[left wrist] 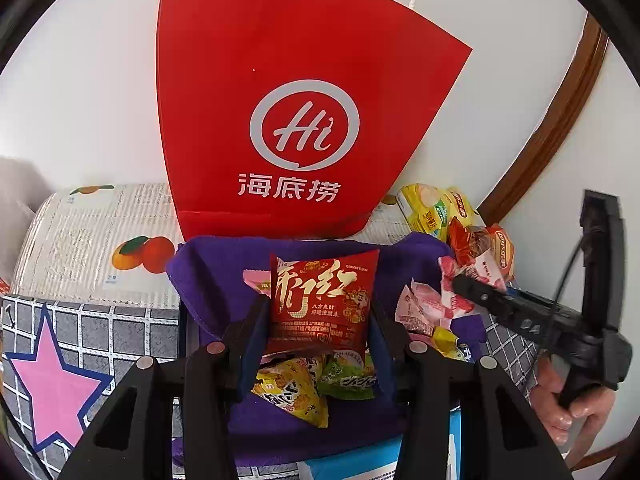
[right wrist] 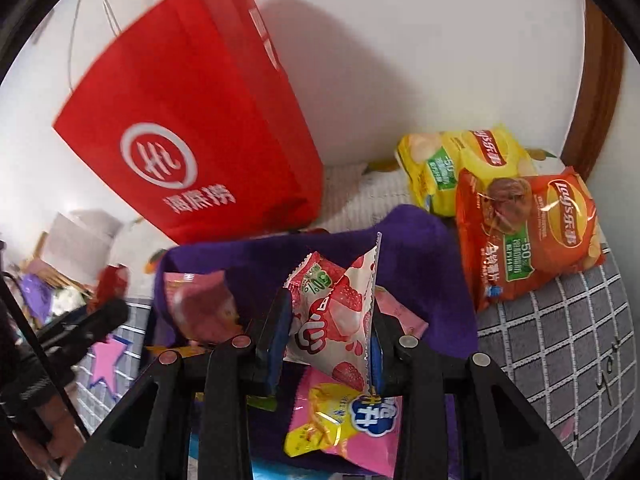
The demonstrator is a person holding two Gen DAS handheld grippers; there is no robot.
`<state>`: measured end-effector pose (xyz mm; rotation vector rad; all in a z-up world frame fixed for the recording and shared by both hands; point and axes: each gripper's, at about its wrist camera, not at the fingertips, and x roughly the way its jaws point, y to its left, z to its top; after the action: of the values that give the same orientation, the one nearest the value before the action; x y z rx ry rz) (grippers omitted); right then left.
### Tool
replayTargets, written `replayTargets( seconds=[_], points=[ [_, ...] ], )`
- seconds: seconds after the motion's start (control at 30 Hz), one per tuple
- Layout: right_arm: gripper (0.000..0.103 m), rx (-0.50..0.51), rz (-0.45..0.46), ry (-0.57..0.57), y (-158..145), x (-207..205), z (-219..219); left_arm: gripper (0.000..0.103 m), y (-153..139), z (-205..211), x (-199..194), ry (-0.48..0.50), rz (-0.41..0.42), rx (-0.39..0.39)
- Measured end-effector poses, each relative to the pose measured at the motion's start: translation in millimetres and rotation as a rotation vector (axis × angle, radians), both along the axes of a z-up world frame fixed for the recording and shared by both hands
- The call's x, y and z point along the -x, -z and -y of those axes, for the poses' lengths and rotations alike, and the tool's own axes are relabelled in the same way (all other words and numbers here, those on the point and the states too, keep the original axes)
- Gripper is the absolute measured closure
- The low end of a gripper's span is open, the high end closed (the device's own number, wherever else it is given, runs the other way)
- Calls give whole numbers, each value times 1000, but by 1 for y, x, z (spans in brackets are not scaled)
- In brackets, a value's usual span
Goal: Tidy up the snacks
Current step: 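Carry the red packet with left tool while right tool carries strawberry packet to towel, then lower both packets onto the purple towel and open both tools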
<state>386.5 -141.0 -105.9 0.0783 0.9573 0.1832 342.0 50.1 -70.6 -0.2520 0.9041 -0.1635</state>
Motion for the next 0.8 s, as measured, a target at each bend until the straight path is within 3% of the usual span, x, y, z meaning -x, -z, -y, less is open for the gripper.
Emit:
replayTargets(
  seconds=[0.8],
  points=[
    [66,94,-162,-50,37,-13,-20,59,3,1,-2,7,-16,13]
  ],
)
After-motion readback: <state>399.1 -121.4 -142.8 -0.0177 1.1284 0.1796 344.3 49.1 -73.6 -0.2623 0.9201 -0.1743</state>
